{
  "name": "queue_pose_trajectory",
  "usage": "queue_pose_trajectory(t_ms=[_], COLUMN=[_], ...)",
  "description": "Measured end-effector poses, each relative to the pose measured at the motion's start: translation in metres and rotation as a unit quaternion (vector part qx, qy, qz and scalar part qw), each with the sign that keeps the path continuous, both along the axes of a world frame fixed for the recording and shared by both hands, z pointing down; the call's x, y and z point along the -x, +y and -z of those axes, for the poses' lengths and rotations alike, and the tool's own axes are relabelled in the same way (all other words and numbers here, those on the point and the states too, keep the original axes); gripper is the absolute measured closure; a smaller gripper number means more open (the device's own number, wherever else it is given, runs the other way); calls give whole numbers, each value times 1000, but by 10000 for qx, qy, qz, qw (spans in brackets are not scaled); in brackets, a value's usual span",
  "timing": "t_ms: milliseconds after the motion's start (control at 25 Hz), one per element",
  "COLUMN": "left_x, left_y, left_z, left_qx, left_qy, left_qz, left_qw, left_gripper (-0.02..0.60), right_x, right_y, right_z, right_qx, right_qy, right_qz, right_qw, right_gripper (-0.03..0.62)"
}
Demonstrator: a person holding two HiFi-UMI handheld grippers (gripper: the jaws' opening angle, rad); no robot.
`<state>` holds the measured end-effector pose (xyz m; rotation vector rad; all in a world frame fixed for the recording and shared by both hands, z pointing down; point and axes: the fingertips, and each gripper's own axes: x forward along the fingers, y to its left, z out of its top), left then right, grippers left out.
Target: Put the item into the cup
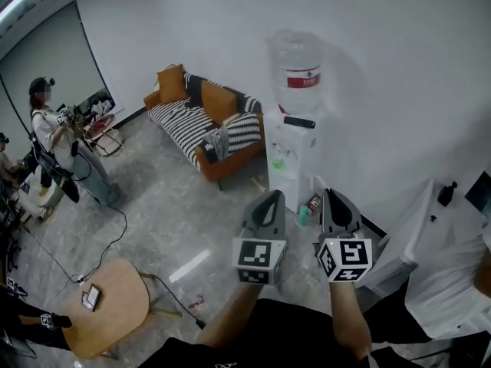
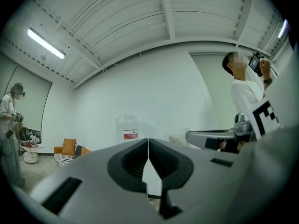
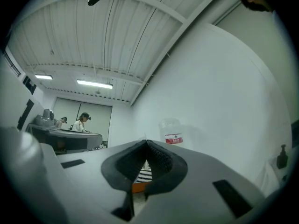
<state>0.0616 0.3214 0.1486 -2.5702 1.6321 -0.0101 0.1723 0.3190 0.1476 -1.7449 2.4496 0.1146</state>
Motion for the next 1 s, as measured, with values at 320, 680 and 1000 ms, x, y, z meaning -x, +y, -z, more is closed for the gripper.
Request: queue_pose_trajectory(t_ms=[320,680,1000], left_x=[31,58,100], left_y=[-71,-172,-279], left_z=[-22,-29,-20], left_qx=[210,583,646], left_qy=[59,98,-69], left_qz=[138,58,13], left_qw=[9997,9982,9979], left_gripper=[568,568,568], right_x=[21,53,89], right_y=[-64,-160,-271], right_z=[-17,-19,-19], right_qx=[79,349,527], right_qy=[-35,-73,-228], right_qz=[5,42,-31], right_qw=[10000,9994,9983], right_gripper=[583,583,583])
